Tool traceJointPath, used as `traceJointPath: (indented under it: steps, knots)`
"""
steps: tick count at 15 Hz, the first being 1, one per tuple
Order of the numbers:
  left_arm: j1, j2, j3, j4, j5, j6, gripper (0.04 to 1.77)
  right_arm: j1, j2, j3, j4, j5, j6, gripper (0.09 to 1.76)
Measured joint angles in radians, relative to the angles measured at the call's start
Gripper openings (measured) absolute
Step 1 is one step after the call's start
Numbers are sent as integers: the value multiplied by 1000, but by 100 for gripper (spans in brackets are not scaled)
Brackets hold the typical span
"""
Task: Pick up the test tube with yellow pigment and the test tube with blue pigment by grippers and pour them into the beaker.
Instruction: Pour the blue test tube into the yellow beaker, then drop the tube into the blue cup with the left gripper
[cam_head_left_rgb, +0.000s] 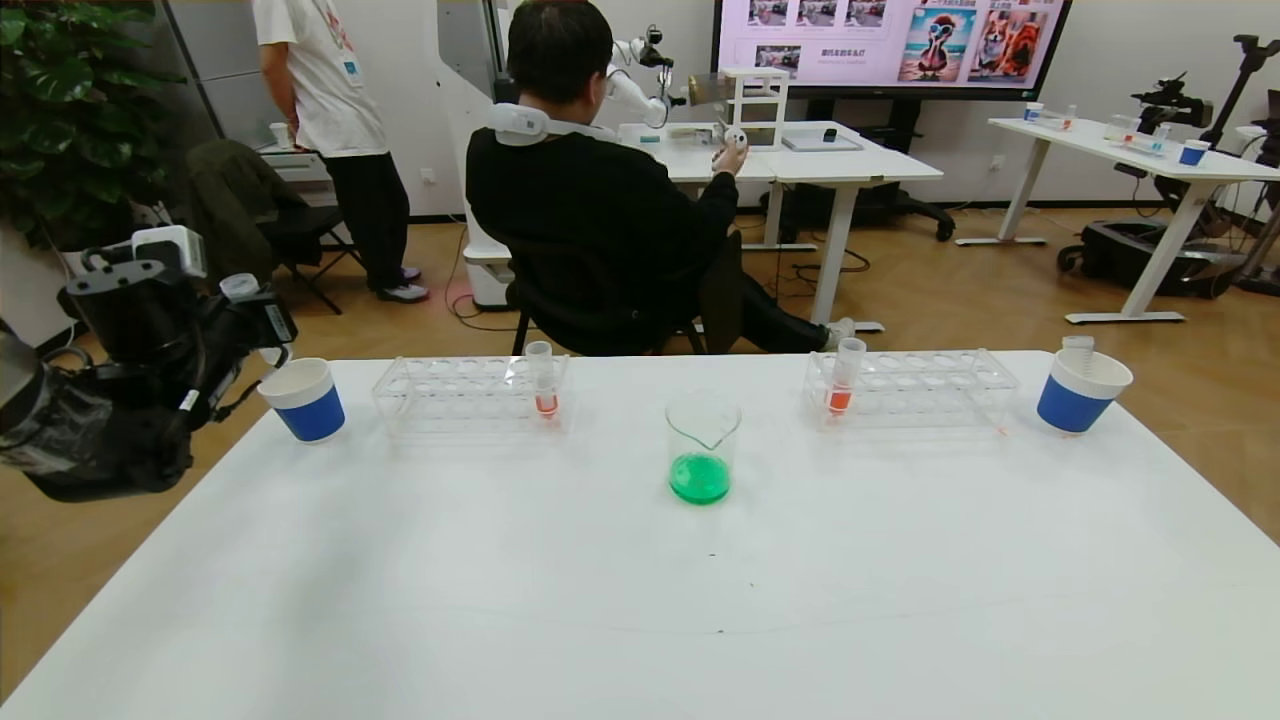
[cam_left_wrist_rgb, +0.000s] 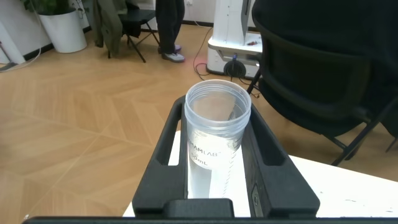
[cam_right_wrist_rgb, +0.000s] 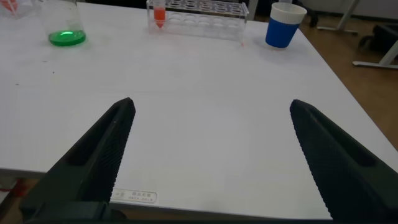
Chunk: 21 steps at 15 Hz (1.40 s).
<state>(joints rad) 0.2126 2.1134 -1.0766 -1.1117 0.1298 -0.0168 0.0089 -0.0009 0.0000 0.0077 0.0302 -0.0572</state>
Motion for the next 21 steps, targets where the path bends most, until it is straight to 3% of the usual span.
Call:
traceJointPath:
  steps: [14,15,16,17,18,19,21]
  knots:
    - [10,137,2,-59,-5,-1,52,0,0,0,0,0,0,174]
    - [9,141,3,-60,-5,-1,65,0,0,0,0,0,0,174]
    - [8,143,4,-60,-5,-1,92,0,0,0,0,0,0,174]
    - [6,144,4,-60,-6,1,134,0,0,0,0,0,0,174]
    - [4,144,6,-60,-6,4,159,0,0,0,0,0,0,174]
    - [3,143,7,-60,-5,6,173,0,0,0,0,0,0,174]
    - [1,138,5,-59,-5,6,175,0,0,0,0,0,0,174]
